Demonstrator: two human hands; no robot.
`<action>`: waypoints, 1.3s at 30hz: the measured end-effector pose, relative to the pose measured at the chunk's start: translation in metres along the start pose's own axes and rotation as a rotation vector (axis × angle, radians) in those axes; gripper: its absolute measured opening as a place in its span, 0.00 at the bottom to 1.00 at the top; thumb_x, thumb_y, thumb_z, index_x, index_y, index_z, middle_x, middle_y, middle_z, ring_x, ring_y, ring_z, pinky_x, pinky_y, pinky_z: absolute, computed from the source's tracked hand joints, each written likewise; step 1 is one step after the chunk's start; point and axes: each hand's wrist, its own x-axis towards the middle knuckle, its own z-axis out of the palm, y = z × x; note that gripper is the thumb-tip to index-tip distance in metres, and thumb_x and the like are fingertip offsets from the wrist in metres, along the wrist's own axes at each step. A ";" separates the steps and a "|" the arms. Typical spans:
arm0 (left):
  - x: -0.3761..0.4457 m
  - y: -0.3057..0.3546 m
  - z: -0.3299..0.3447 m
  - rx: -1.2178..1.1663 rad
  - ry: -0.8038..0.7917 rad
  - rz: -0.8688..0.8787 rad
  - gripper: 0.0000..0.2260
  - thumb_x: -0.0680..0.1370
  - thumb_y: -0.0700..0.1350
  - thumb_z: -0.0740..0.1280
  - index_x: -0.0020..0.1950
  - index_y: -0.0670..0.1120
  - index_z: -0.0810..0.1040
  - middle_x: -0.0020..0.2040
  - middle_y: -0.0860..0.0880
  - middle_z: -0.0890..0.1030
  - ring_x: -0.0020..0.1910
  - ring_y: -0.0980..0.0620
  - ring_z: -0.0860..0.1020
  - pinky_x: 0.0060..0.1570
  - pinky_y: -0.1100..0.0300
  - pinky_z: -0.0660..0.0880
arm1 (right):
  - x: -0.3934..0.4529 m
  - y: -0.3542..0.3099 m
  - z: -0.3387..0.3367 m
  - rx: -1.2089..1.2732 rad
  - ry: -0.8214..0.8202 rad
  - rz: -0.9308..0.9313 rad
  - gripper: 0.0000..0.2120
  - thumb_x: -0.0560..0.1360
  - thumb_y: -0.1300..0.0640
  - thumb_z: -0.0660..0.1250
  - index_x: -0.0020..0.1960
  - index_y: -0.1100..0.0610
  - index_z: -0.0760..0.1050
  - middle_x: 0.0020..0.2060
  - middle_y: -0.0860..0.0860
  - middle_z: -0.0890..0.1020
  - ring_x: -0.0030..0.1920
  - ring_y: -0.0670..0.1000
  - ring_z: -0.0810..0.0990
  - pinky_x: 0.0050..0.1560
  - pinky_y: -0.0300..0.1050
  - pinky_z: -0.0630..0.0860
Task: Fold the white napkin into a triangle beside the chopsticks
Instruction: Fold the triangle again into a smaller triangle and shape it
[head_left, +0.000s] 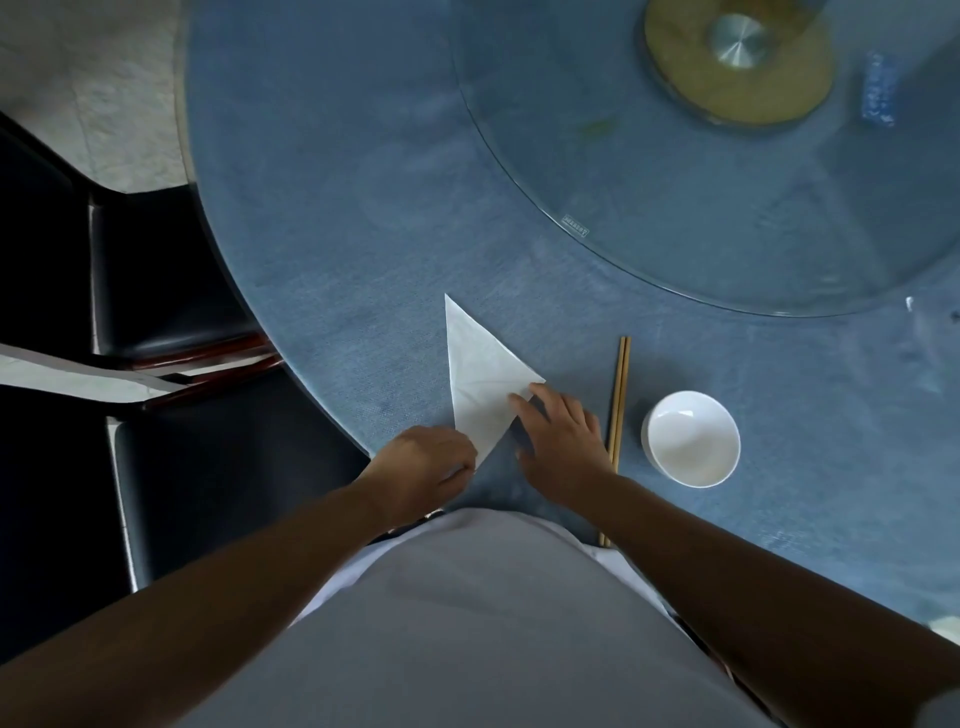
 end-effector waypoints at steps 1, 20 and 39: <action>-0.001 0.001 -0.002 -0.037 0.020 -0.024 0.04 0.75 0.38 0.68 0.40 0.43 0.79 0.38 0.49 0.80 0.38 0.48 0.78 0.40 0.51 0.75 | 0.000 0.000 0.000 0.011 -0.008 -0.007 0.33 0.71 0.50 0.65 0.72 0.46 0.57 0.73 0.51 0.60 0.70 0.56 0.58 0.67 0.57 0.60; 0.020 0.005 -0.032 -0.891 0.216 -0.571 0.03 0.78 0.44 0.67 0.50 0.51 0.76 0.40 0.51 0.83 0.41 0.51 0.79 0.46 0.60 0.73 | 0.022 -0.013 -0.007 0.235 0.021 -0.067 0.10 0.73 0.49 0.60 0.49 0.50 0.77 0.41 0.50 0.79 0.49 0.55 0.75 0.48 0.46 0.56; 0.082 -0.044 -0.035 -0.467 0.247 -0.794 0.08 0.77 0.47 0.67 0.43 0.44 0.78 0.30 0.52 0.72 0.23 0.60 0.67 0.21 0.65 0.65 | 0.037 0.008 -0.018 0.423 0.032 0.193 0.20 0.75 0.51 0.65 0.66 0.50 0.68 0.55 0.50 0.82 0.58 0.52 0.77 0.59 0.51 0.64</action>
